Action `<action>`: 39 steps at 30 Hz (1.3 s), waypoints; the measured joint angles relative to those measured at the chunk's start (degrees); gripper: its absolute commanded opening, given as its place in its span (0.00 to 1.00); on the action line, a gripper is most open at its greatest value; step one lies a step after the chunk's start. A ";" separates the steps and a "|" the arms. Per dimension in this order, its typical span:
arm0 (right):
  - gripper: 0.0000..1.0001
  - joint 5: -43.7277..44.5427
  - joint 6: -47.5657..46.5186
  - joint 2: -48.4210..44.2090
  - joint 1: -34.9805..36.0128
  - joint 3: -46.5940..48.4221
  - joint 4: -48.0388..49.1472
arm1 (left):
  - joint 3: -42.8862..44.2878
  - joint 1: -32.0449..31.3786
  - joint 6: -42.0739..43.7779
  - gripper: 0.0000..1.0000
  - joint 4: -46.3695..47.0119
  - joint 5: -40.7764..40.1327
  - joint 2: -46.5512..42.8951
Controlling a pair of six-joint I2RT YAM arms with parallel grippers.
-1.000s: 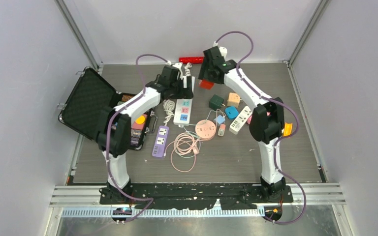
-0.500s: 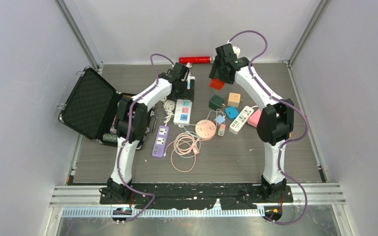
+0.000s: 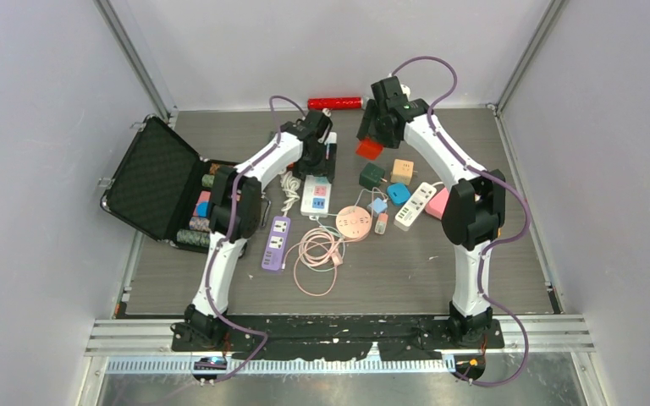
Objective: Insert the plug
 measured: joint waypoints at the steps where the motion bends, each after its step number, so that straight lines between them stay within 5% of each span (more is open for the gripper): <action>1: 0.05 -0.37 -0.02 0.00 -0.20 0.00 -0.09 | 0.09 -0.15 -0.09 0.65 -0.42 0.00 0.07; 10: 0.05 -3.08 -0.39 0.00 -2.38 -0.02 -0.76 | -1.55 -2.56 -1.55 0.63 -2.54 -0.15 -0.92; 16: 0.05 -3.39 -0.39 0.00 -2.51 -0.24 -1.62 | -13.66 -4.94 -2.89 0.63 1.38 0.87 -8.11; 25: 0.06 -1.81 -0.35 3.43 3.74 6.40 -6.95 | -20.39 -4.68 -3.50 0.93 0.87 3.45 -14.21; 39: 0.05 1.95 0.17 14.01 10.03 16.87 -8.04 | -22.58 3.89 -0.76 0.95 3.43 0.48 -40.04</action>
